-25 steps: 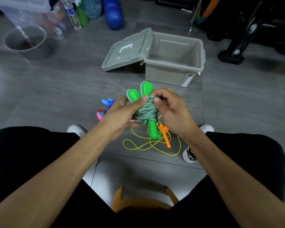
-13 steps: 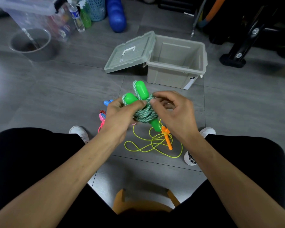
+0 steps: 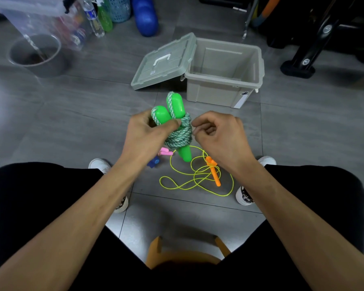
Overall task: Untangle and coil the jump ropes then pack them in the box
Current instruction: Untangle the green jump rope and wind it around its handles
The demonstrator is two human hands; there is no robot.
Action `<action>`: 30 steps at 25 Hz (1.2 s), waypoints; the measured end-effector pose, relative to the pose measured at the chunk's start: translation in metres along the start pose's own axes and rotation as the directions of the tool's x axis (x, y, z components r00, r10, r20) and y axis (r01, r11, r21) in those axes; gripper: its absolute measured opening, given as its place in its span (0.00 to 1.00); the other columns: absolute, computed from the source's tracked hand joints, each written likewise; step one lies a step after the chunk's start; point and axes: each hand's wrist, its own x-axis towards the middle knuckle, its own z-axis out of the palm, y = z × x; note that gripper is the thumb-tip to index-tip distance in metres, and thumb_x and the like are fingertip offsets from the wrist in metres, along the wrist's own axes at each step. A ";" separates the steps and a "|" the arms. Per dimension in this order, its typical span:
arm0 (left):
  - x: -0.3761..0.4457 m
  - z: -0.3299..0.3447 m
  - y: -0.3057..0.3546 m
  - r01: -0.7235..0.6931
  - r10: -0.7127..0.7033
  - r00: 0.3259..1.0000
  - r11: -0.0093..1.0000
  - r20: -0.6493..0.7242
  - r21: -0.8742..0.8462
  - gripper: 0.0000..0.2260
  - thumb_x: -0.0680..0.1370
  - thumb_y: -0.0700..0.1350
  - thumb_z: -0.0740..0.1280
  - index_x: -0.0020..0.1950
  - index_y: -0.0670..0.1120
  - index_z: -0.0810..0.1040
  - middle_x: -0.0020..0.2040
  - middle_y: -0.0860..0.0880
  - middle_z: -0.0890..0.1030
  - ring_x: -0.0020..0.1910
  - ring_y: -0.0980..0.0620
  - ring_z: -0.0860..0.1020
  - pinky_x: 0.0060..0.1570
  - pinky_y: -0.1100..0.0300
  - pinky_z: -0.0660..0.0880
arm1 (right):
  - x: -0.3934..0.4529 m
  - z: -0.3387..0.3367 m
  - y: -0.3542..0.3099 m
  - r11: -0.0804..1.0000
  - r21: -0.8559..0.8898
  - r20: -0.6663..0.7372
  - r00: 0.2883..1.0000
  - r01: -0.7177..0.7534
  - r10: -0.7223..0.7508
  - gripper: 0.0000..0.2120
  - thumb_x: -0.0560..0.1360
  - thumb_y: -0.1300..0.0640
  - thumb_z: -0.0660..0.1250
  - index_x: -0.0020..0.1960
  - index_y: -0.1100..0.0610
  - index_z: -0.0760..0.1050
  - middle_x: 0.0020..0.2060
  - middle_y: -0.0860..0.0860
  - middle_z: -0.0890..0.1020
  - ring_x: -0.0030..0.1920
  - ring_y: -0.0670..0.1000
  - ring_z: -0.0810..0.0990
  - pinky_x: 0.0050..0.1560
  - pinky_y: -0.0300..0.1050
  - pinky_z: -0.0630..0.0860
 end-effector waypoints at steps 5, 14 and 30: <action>-0.002 0.001 0.000 -0.071 0.069 0.997 0.996 0.046 0.047 0.09 0.70 0.37 0.75 0.34 0.46 0.78 0.30 0.52 0.78 0.32 0.55 0.76 0.35 0.58 0.75 | 0.002 -0.002 0.002 0.993 0.085 0.075 0.994 -0.086 0.080 0.09 0.69 0.50 0.74 0.39 0.55 0.81 0.31 0.46 0.82 0.33 0.42 0.81 0.38 0.36 0.77; -0.005 0.001 -0.013 -0.140 0.129 0.989 0.968 0.069 0.206 0.09 0.70 0.43 0.75 0.37 0.41 0.77 0.33 0.41 0.79 0.29 0.52 0.75 0.30 0.56 0.74 | 0.005 0.001 0.005 0.988 -0.138 0.239 0.965 -0.072 0.104 0.05 0.70 0.55 0.67 0.36 0.54 0.76 0.23 0.44 0.73 0.26 0.42 0.71 0.28 0.29 0.64; 0.005 0.006 -0.018 0.407 -0.333 0.881 0.895 0.335 -0.181 0.15 0.76 0.49 0.70 0.54 0.39 0.77 0.43 0.42 0.81 0.35 0.50 0.81 0.31 0.62 0.77 | -0.003 0.016 0.030 1.000 0.007 0.274 0.961 0.026 -0.027 0.07 0.76 0.60 0.62 0.39 0.58 0.69 0.26 0.47 0.71 0.30 0.45 0.71 0.32 0.41 0.67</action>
